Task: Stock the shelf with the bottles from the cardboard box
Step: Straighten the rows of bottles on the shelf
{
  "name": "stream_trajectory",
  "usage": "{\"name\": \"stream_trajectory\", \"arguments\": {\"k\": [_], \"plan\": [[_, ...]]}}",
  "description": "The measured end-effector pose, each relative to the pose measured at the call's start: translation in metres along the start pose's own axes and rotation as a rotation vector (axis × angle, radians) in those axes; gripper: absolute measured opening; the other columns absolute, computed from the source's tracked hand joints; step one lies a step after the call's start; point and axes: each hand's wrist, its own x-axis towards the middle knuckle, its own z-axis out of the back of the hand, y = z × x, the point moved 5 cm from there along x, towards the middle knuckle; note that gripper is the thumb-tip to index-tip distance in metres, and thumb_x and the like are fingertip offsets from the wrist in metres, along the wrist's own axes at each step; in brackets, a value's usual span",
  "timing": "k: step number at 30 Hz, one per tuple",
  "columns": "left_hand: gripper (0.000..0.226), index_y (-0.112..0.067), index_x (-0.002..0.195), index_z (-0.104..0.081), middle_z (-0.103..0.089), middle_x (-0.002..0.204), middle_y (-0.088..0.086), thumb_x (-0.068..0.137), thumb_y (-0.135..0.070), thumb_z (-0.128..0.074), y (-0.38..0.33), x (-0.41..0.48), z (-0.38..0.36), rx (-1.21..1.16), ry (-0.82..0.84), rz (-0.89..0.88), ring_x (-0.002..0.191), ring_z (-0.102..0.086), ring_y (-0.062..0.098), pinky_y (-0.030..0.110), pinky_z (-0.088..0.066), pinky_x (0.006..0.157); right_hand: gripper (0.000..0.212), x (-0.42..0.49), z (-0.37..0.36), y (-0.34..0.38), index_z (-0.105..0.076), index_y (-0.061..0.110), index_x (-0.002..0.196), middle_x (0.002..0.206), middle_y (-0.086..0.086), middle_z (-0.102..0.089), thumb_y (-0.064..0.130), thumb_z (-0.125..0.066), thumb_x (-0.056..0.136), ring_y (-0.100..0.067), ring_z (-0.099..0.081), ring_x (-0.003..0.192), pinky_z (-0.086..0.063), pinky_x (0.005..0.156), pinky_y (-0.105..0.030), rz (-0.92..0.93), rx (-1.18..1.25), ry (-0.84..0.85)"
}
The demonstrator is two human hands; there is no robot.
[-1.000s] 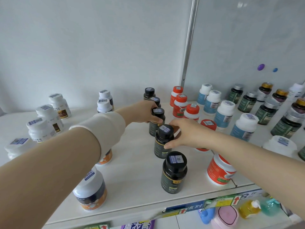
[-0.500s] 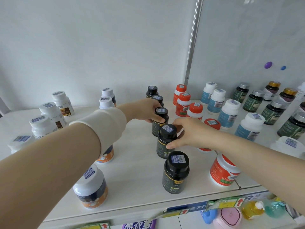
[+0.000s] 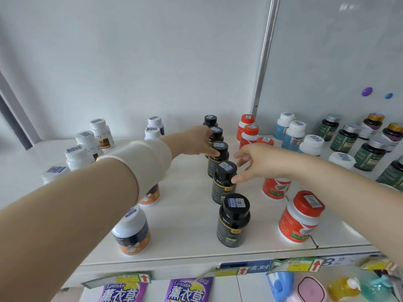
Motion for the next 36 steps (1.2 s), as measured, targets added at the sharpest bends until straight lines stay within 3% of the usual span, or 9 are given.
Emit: {"name": "stream_trajectory", "arguments": {"k": [4,7,11,17,19,22,26,30,36], "plan": [[0.052,-0.016,0.132,-0.047,-0.058,0.127,0.002,0.085,-0.029,-0.067,0.005,-0.021,0.041,0.156,-0.132,-0.014,0.107,-0.054,0.018,0.025,-0.04,0.089,0.069,-0.002,0.023,0.017,-0.036,0.013,0.141,0.138,-0.006,-0.051,0.03,-0.068,0.083,-0.023,-0.051,0.121,-0.043,0.101,-0.033,0.024,-0.153,-0.087],[0.045,-0.023,0.129,-0.048,-0.058,0.124,-0.002,0.088,-0.032,-0.063,0.016,-0.041,0.072,0.454,-0.16,-0.007,0.107,-0.057,0.02,0.032,-0.045,0.091,0.059,0.004,0.031,0.039,-0.045,0.007,0.134,0.13,-0.012,-0.055,0.028,-0.068,0.084,-0.027,-0.053,0.116,-0.044,0.098,-0.037,0.054,-0.32,-0.176],[0.042,-0.025,0.131,-0.043,-0.057,0.122,0.0,0.091,-0.033,-0.054,0.04,-0.065,0.095,0.866,-0.169,0.026,0.107,-0.057,0.026,0.032,-0.044,0.083,0.051,0.018,0.023,0.07,-0.049,0.005,0.127,0.124,-0.014,-0.052,0.023,-0.067,0.083,-0.032,-0.055,0.11,-0.048,0.09,-0.039,0.077,-0.499,-0.276],[0.042,-0.019,0.132,-0.042,-0.056,0.124,0.003,0.093,-0.029,-0.053,0.075,-0.084,0.105,1.043,-0.124,-0.003,0.109,-0.059,0.024,0.032,-0.045,0.082,0.039,0.032,-0.001,0.118,-0.047,0.006,0.126,0.126,-0.013,-0.047,0.003,-0.054,0.088,-0.031,-0.055,0.108,-0.035,0.064,-0.031,0.071,-0.704,-0.333],[0.042,-0.019,0.132,-0.042,-0.056,0.125,0.002,0.093,-0.03,-0.054,0.083,-0.085,0.106,1.036,-0.137,-0.035,0.109,-0.059,0.024,0.031,-0.044,0.08,0.04,0.035,-0.006,0.129,-0.046,0.006,0.128,0.126,-0.012,-0.047,0.002,-0.053,0.089,-0.032,-0.055,0.107,-0.037,0.063,-0.032,0.049,-0.729,-0.335],[0.041,-0.019,0.13,-0.044,-0.057,0.123,0.001,0.092,-0.03,-0.054,0.095,-0.084,0.101,0.945,-0.173,-0.101,0.108,-0.059,0.025,0.033,-0.045,0.082,0.041,0.035,-0.013,0.139,-0.045,0.007,0.13,0.13,-0.013,-0.047,0.004,-0.053,0.09,-0.033,-0.055,0.109,-0.048,0.078,-0.038,0.038,-0.664,-0.334],[0.046,-0.023,0.131,-0.044,-0.056,0.127,-0.001,0.089,-0.035,-0.058,0.11,-0.081,0.09,0.598,-0.169,-0.111,0.111,-0.057,0.024,0.034,-0.045,0.088,0.046,0.027,-0.025,0.138,-0.045,0.013,0.134,0.135,-0.009,-0.048,0.021,-0.058,0.09,-0.026,-0.052,0.118,-0.045,0.096,-0.037,0.04,-0.324,-0.307],[0.059,-0.018,0.138,-0.038,-0.055,0.131,0.005,0.087,-0.034,-0.063,0.123,-0.073,0.074,0.198,-0.121,-0.07,0.115,-0.054,0.023,0.031,-0.042,0.094,0.056,0.019,-0.044,0.135,-0.044,0.016,0.135,0.133,0.0,-0.053,0.039,-0.061,0.086,-0.016,-0.054,0.115,-0.041,0.089,-0.024,0.021,0.064,-0.275],[0.07,-0.012,0.141,-0.033,-0.05,0.134,0.008,0.085,-0.038,-0.065,0.13,-0.067,0.055,0.005,-0.087,0.003,0.123,-0.048,0.026,0.032,-0.037,0.097,0.069,0.021,-0.082,0.128,-0.044,0.015,0.134,0.128,0.001,-0.055,0.036,-0.074,0.076,-0.015,-0.057,0.108,-0.047,0.091,-0.029,0.013,0.304,-0.216]]}}
